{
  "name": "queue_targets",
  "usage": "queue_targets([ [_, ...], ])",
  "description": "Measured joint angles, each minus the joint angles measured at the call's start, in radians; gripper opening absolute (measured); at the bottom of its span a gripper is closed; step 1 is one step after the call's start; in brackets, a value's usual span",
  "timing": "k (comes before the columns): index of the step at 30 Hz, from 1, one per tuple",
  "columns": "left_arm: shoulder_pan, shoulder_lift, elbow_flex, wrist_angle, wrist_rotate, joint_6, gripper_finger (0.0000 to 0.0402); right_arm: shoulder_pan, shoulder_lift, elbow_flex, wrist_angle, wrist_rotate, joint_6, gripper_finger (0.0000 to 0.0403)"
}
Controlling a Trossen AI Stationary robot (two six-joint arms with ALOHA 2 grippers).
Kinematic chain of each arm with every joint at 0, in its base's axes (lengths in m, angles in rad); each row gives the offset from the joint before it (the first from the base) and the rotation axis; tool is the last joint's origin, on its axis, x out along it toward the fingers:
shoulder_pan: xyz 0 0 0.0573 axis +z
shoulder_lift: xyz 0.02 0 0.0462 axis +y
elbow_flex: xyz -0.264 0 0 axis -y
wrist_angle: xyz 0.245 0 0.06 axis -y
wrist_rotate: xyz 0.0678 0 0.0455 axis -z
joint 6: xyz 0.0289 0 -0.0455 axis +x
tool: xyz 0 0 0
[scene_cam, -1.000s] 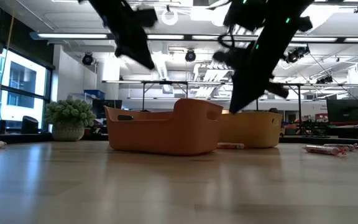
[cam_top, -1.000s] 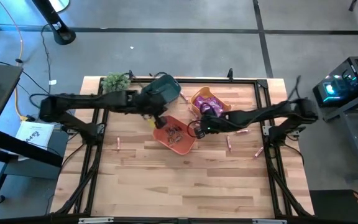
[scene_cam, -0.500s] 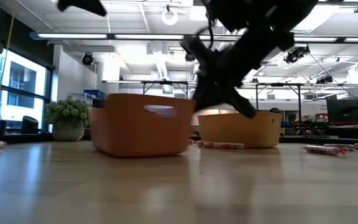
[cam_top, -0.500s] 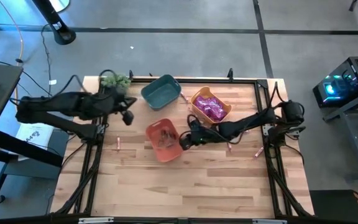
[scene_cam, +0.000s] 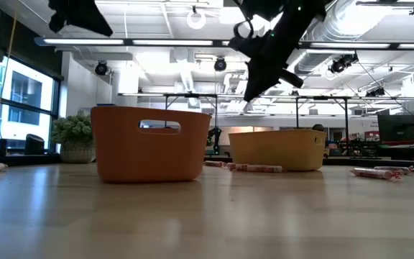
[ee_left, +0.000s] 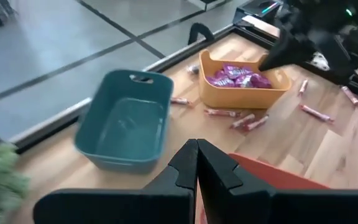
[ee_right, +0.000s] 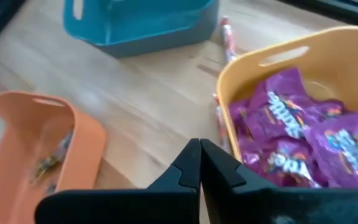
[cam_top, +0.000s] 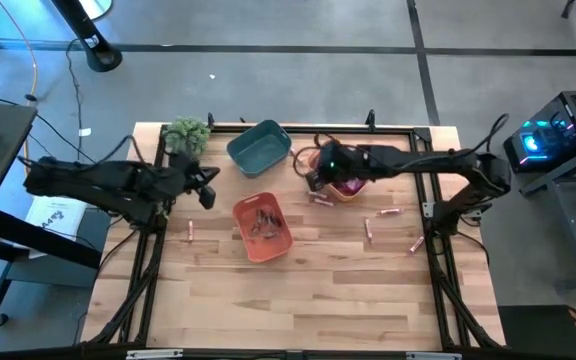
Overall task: Sort candy
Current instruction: Put the red candy into the blue bin
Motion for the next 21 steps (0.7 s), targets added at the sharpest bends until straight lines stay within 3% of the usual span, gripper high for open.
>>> queue_targets([
  [3, -0.008, 0.005, -0.076, 0.090, 0.032, -0.043, 0.0000, -0.032, 0.005, 0.000, 0.024, -0.072, -0.031, 0.0000],
  [7, -0.010, 0.023, -0.155, 0.184, 0.127, -0.082, 0.0000, -0.017, 0.008, 0.000, 0.041, -0.084, -0.062, 0.0000],
  [11, -0.015, 0.046, -0.169, 0.163, 0.264, -0.108, 0.0000, 0.007, 0.008, 0.000, 0.015, -0.112, -0.097, 0.0000],
  [13, -0.024, 0.047, -0.168, 0.095, 0.314, -0.162, 0.0000, 0.018, 0.008, 0.000, -0.006, -0.113, -0.098, 0.0000],
  [18, -0.046, 0.068, -0.174, -0.294, 0.319, -0.600, 0.0000, 0.031, 0.008, 0.000, -0.017, -0.112, -0.123, 0.0000],
  [21, -0.075, 0.087, -0.235, -0.396, 0.375, -0.799, 0.0001, 0.031, 0.008, 0.000, -0.015, -0.106, -0.123, 0.0000],
])
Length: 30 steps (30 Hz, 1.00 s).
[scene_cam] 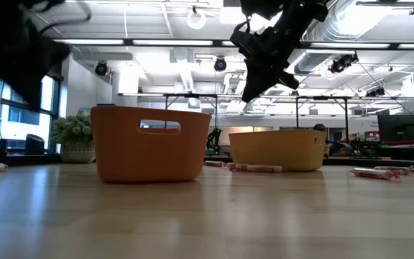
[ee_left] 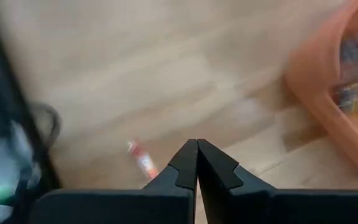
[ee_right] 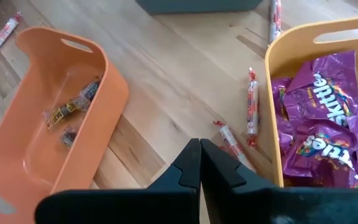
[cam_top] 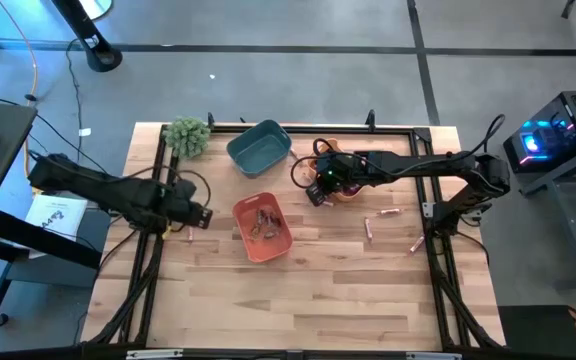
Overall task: Sort candy
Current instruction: Put the red candy into the blue bin
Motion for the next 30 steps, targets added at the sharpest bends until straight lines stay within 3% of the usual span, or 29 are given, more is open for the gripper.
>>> queue_targets([
  [11, -0.114, 0.214, -0.076, 0.199, 0.101, -0.228, 0.0039, 0.000, 0.000, 0.000, 0.012, 0.004, -0.053, 0.0000],
  [16, -0.198, 0.312, -0.076, 0.091, 0.095, -0.455, 0.0057, -0.002, 0.000, 0.000, 0.012, 0.004, -0.080, 0.0000],
  [22, -0.289, 0.411, -0.075, 0.092, 0.047, -0.697, 0.0074, -0.003, 0.000, 0.000, 0.012, -0.025, -0.105, 0.0000],
  [30, -0.294, 0.505, -0.075, 0.077, 0.073, -0.793, 0.0094, -0.006, 0.001, 0.000, 0.012, -0.049, -0.152, 0.0000],
])
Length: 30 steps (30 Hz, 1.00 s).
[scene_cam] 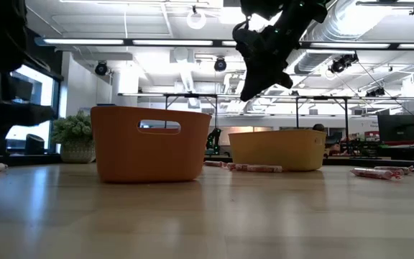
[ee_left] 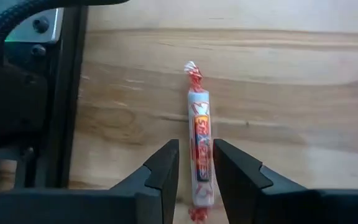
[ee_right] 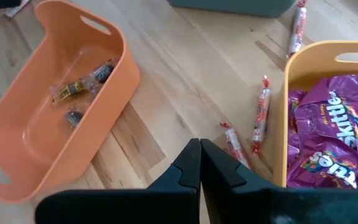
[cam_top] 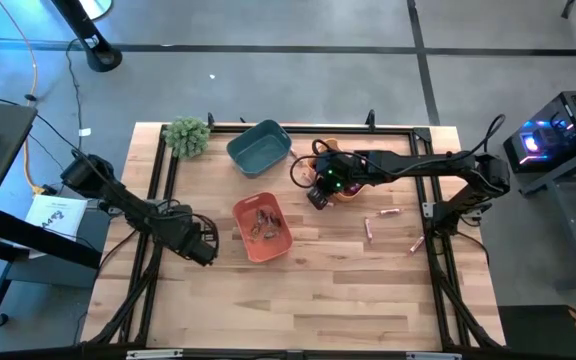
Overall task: Sort candy
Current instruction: Put the red candy into the blue bin
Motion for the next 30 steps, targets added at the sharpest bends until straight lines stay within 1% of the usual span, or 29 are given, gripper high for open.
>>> queue_targets([
  [4, 0.045, 0.056, 0.001, 0.088, -0.008, -0.002, 0.0097, -0.015, 0.000, 0.000, 0.000, -0.037, -0.005, 0.0000],
  [10, 0.070, 0.123, 0.006, 0.108, -0.009, -0.022, 0.0097, -0.024, 0.000, 0.000, 0.000, -0.047, -0.005, 0.0000],
  [13, 0.070, 0.134, 0.006, 0.124, -0.021, -0.018, 0.0093, -0.023, 0.000, 0.000, 0.000, -0.077, -0.005, 0.0000],
  [15, 0.069, 0.134, 0.005, 0.137, -0.034, -0.015, 0.0077, -0.023, 0.000, 0.000, 0.000, -0.086, -0.005, 0.0000],
  [18, 0.066, 0.119, 0.017, 0.141, -0.055, 0.008, 0.0027, -0.023, -0.001, 0.000, 0.000, -0.086, -0.001, 0.0000],
  [19, 0.059, 0.105, 0.021, 0.143, -0.072, 0.010, 0.0022, -0.023, -0.003, 0.000, 0.000, -0.086, 0.003, 0.0000],
  [22, 0.057, 0.041, 0.050, 0.216, -0.172, 0.013, 0.0023, -0.024, -0.019, 0.000, 0.003, -0.086, 0.003, 0.0000],
  [26, 0.054, -0.098, 0.091, 0.189, -0.379, 0.086, 0.0021, -0.029, -0.064, 0.000, 0.005, -0.084, 0.004, 0.0000],
  [28, 0.078, -0.178, 0.134, 0.211, -0.503, 0.185, 0.0022, -0.031, -0.097, 0.000, 0.006, -0.079, 0.011, 0.0000],
  [29, 0.103, -0.213, 0.152, 0.210, -0.548, 0.262, 0.0022, -0.031, -0.118, 0.000, 0.008, -0.073, 0.022, 0.0000],
  [30, 0.136, -0.239, 0.165, 0.207, -0.569, 0.355, 0.0022, -0.031, -0.137, 0.000, 0.010, -0.064, 0.029, 0.0000],
])
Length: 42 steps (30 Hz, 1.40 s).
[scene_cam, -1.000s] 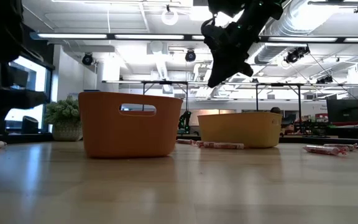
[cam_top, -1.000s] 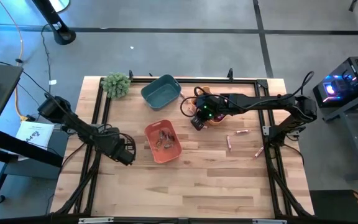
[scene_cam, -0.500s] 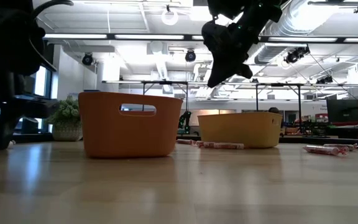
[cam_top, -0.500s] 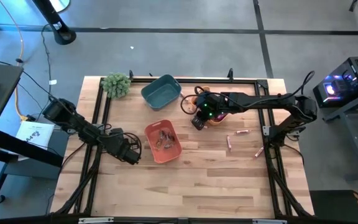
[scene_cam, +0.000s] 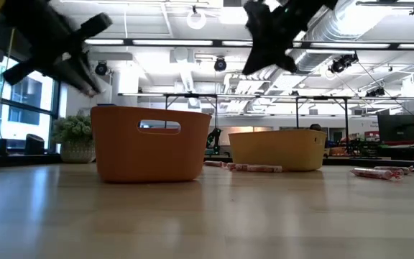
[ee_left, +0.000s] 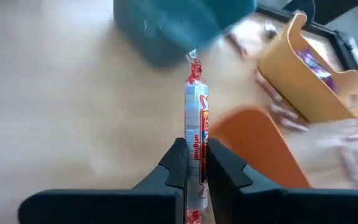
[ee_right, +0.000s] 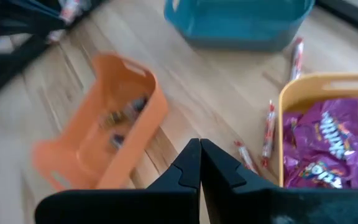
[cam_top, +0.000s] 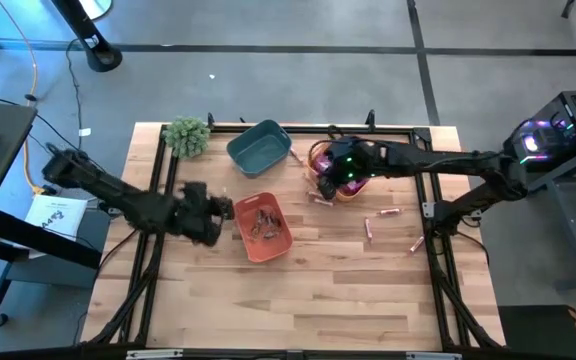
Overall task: Sort candy
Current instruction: Put the red candy into the blue bin, then adjust the yellow bin on the table
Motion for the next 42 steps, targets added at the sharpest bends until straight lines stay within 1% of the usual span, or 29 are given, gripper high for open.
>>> queue_targets([
  [2, 0.084, -0.038, 0.021, 0.039, 0.001, 0.224, 0.0022, 0.000, -0.039, 0.000, 0.006, 0.021, 0.012, 0.0000],
  [4, 0.193, -0.065, 0.037, 0.142, 0.020, 0.463, 0.0022, 0.000, -0.074, 0.000, 0.010, 0.034, 0.032, 0.0000],
  [5, 0.248, -0.070, 0.038, 0.205, 0.046, 0.587, 0.0022, 0.000, -0.091, 0.000, 0.014, 0.042, 0.045, 0.0000],
  [8, 0.435, -0.046, 0.037, 0.451, 0.203, 0.932, 0.0021, 0.001, -0.131, 0.000, 0.020, 0.056, 0.079, 0.0000],
  [10, 0.549, -0.013, 0.037, 0.600, 0.303, 1.087, 0.0021, 0.010, -0.147, 0.000, 0.020, 0.077, 0.107, 0.0000],
  [12, 0.654, 0.037, 0.038, 0.719, 0.398, 1.188, 0.0021, 0.021, -0.154, 0.000, 0.022, 0.098, 0.133, 0.0000],
  [14, 0.739, 0.097, 0.038, 0.789, 0.488, 1.248, 0.0027, 0.036, -0.158, 0.000, 0.020, 0.111, 0.154, 0.0000],
  [15, 0.772, 0.128, 0.038, 0.808, 0.515, 1.269, 0.0036, 0.044, -0.158, 0.000, 0.021, 0.120, 0.163, 0.0000],
  [18, 0.833, 0.225, 0.056, 0.798, 0.543, 1.306, 0.0080, 0.074, -0.157, 0.000, 0.040, 0.129, 0.195, 0.0000],
  [20, 0.850, 0.282, 0.068, 0.786, 0.547, 1.324, 0.0111, 0.100, -0.155, 0.000, 0.057, 0.145, 0.218, 0.0000],
  [22, 0.856, 0.326, 0.085, 0.796, 0.547, 1.346, 0.0138, 0.126, -0.150, 0.000, 0.069, 0.195, 0.244, 0.0001],
  [24, 0.859, 0.357, 0.109, 0.807, 0.548, 1.351, 0.0160, 0.146, -0.148, 0.000, 0.065, 0.237, 0.260, 0.0005],
  [26, 0.860, 0.370, 0.132, 0.811, 0.570, 1.356, 0.0178, 0.163, -0.149, 0.000, 0.067, 0.270, 0.269, 0.0014],
  [29, 0.860, 0.367, 0.165, 0.808, 0.651, 1.372, 0.0198, 0.191, -0.148, 0.000, 0.066, 0.280, 0.291, 0.0037],
  [32, 0.859, 0.330, 0.194, 0.818, 0.746, 1.377, 0.0206, 0.231, -0.120, 0.002, 0.040, 0.253, 0.311, 0.0065],
  [35, 0.859, 0.277, 0.207, 0.827, 0.817, 1.426, 0.0208, 0.262, -0.052, 0.000, -0.009, 0.255, 0.312, 0.0089],
  [37, 0.854, 0.237, 0.208, 0.832, 0.835, 1.448, 0.0208, 0.264, 0.000, 0.000, 0.003, 0.279, 0.314, 0.0094],
  [39, 0.851, 0.195, 0.208, 0.826, 0.854, 1.451, 0.0208, 0.237, 0.060, 0.000, 0.034, 0.261, 0.312, 0.0085],
  [40, 0.850, 0.174, 0.208, 0.828, 0.863, 1.449, 0.0208, 0.218, 0.093, 0.000, 0.038, 0.245, 0.310, 0.0072],
  [42, 0.845, 0.133, 0.208, 0.824, 0.885, 1.434, 0.0209, 0.178, 0.163, 0.000, 0.045, 0.223, 0.310, 0.0030],
])
